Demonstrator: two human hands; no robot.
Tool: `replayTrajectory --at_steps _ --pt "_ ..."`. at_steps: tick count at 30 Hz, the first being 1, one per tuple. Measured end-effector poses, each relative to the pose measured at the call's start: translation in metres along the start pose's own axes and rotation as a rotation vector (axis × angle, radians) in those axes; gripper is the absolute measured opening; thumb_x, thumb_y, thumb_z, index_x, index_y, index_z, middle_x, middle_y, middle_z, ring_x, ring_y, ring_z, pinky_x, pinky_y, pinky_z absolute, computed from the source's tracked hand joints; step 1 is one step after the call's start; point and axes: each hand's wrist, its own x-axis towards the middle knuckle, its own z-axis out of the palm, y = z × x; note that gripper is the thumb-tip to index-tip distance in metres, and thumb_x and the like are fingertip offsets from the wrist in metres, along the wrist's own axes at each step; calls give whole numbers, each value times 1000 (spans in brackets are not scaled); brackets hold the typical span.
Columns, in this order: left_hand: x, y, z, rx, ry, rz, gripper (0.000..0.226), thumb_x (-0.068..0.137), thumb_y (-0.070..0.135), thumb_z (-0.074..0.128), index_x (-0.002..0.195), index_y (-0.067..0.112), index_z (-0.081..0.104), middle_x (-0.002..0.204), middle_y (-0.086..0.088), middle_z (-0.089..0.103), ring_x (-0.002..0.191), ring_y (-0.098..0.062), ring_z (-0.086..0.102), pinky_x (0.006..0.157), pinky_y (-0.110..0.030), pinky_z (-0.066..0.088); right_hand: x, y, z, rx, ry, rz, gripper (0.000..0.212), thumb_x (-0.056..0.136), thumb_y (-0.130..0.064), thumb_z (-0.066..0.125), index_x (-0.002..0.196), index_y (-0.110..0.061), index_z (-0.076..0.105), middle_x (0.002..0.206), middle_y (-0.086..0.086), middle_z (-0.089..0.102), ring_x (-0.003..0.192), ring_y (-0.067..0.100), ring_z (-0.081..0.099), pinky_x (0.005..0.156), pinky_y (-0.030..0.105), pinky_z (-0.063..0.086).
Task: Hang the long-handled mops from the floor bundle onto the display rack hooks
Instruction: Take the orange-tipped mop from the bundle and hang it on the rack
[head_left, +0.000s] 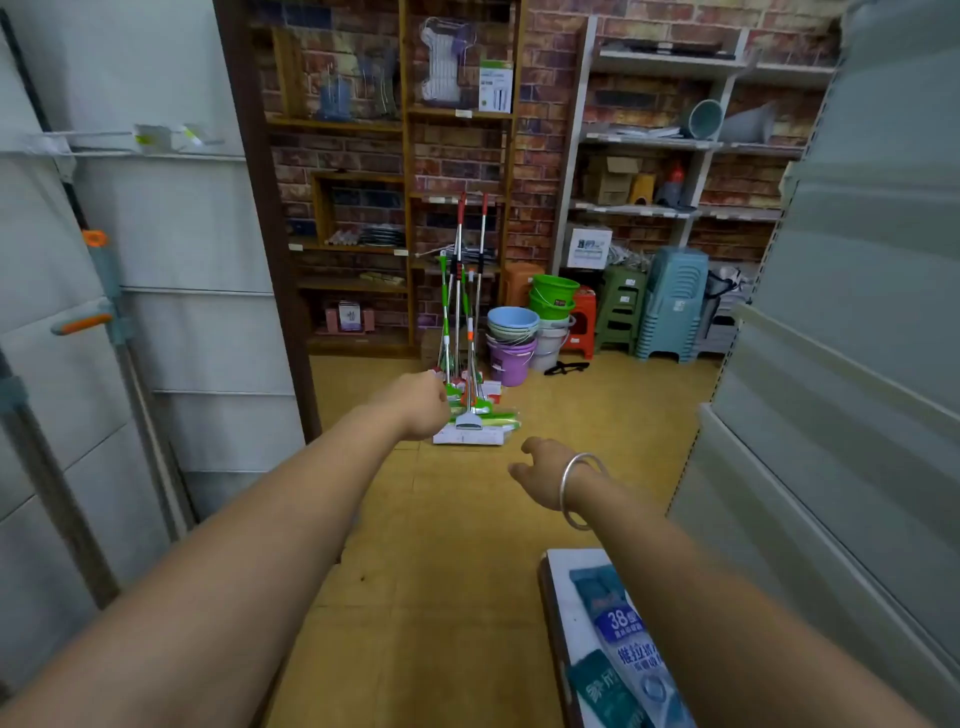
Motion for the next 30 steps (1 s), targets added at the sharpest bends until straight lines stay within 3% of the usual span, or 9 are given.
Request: replayTrajectory --at_steps 5,8,13,19,22,24,25,27,30 --pt "64 -20 5 -23 -6 -74 22 91 10 42 100 3 60 105 -16 62 95 -30 59 85 -42 49 65 3 -3 37 -37 11 51 92 -38 39 135 -11 36 138 14 43 119 30 47 97 42 44" --pt "115 -36 8 10 -10 -83 23 91 11 42 104 4 60 101 -15 62 90 -29 58 78 -39 47 116 2 -4 46 -38 13 51 92 -37 39 134 -9 36 138 14 43 120 29 47 95 39 43" --pt "223 -61 4 -9 -30 -55 19 91 7 40 75 5 50 69 -6 46 60 -18 40 53 -29 32 222 -5 -16 83 -5 32 51 92 -34 41 134 -5 35 139 16 43 121 31 46 96 37 41" --pt "352 -105 -18 -15 -29 -56 32 91 4 38 59 9 38 62 -5 37 57 -19 35 53 -30 28 354 -33 -41 90 22 40 46 92 -33 43 128 -4 40 132 17 48 115 31 50 90 36 43" --pt "402 -126 -26 -19 -17 -48 25 95 15 41 81 0 57 71 -8 50 72 -29 49 62 -33 36 406 -42 -47 87 4 49 46 91 -33 43 127 -4 41 128 18 50 109 32 52 88 38 45" --pt "432 -138 -28 -10 -35 -48 28 95 19 42 93 -5 58 89 -21 60 79 -34 53 65 -35 37 436 -47 -49 82 -10 57 47 91 -33 43 128 -4 40 130 19 49 111 33 51 90 39 45" --pt "448 -144 -28 -10 -40 -47 27 95 18 43 90 -4 58 95 -24 61 79 -34 53 65 -35 37 452 -49 -50 80 -17 56 48 92 -33 43 129 -4 39 131 19 48 112 33 51 91 39 46" --pt "481 -155 -28 -4 -37 -42 26 94 17 43 75 2 53 86 -25 58 73 -30 50 62 -34 36 484 -54 -52 74 -30 46 49 92 -34 43 131 -4 37 132 18 48 113 33 51 93 41 46" --pt "531 -168 -23 -14 -37 -44 31 93 17 44 63 11 45 67 -7 46 61 -22 43 56 -31 33 534 -54 -51 33 -56 32 51 92 -35 41 133 -4 35 134 18 46 117 33 49 95 41 44"
